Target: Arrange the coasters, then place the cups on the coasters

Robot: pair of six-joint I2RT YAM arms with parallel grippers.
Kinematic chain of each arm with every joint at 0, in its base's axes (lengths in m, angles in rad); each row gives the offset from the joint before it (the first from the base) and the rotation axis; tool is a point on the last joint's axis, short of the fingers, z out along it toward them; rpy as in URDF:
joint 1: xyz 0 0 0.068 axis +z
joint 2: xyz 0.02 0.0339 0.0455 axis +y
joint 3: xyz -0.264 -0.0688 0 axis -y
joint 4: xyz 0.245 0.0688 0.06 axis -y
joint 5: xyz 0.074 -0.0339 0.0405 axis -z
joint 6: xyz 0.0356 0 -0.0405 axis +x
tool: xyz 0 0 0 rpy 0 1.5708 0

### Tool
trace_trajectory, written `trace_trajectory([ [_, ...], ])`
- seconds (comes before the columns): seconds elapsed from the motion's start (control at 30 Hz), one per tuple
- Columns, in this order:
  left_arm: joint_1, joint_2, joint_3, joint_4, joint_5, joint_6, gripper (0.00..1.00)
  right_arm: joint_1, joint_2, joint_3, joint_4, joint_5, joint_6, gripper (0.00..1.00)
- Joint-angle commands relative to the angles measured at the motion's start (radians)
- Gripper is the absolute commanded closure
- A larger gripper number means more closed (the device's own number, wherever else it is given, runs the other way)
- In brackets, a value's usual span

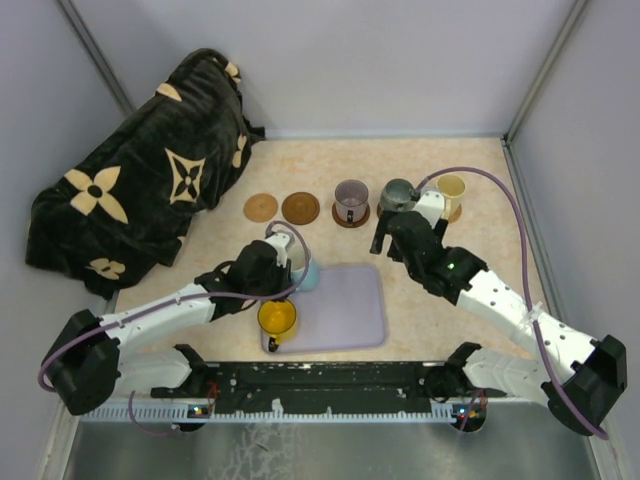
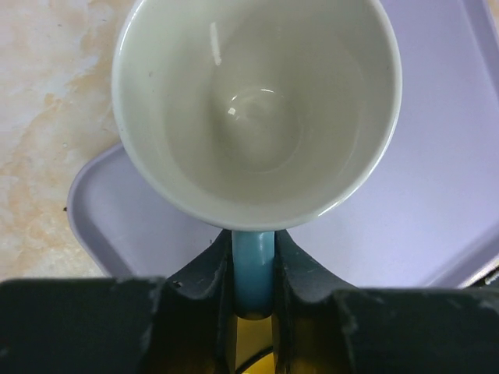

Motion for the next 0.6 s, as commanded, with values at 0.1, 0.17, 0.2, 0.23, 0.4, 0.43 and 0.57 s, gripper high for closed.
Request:
trace_trajectory([
  [0.1,-0.022,-0.034,0.126,0.001,-0.226,0.034,1.0,0.002,-0.017,-0.025,0.037,-0.007,0.022,0.06],
  [0.17,-0.021,-0.016,0.158,0.013,-0.284,0.054,1.0,0.003,-0.032,-0.043,0.034,-0.001,0.029,0.06],
  [0.2,-0.022,-0.003,0.177,0.025,-0.31,0.063,1.0,0.002,-0.043,-0.052,0.033,0.003,0.03,0.06],
  [0.23,-0.021,0.013,0.195,0.038,-0.335,0.07,1.0,0.002,-0.055,-0.061,0.03,0.009,0.032,0.06],
  [0.4,-0.02,0.124,0.279,0.124,-0.452,0.106,1.0,0.002,-0.114,-0.11,0.006,0.052,0.035,0.06],
  [0.43,-0.02,0.156,0.309,0.135,-0.478,0.109,1.0,0.002,-0.125,-0.119,-0.002,0.057,0.04,0.06],
  [0.57,-0.016,0.293,0.414,0.172,-0.561,0.144,1.0,0.002,-0.18,-0.171,-0.044,0.055,0.07,0.09],
])
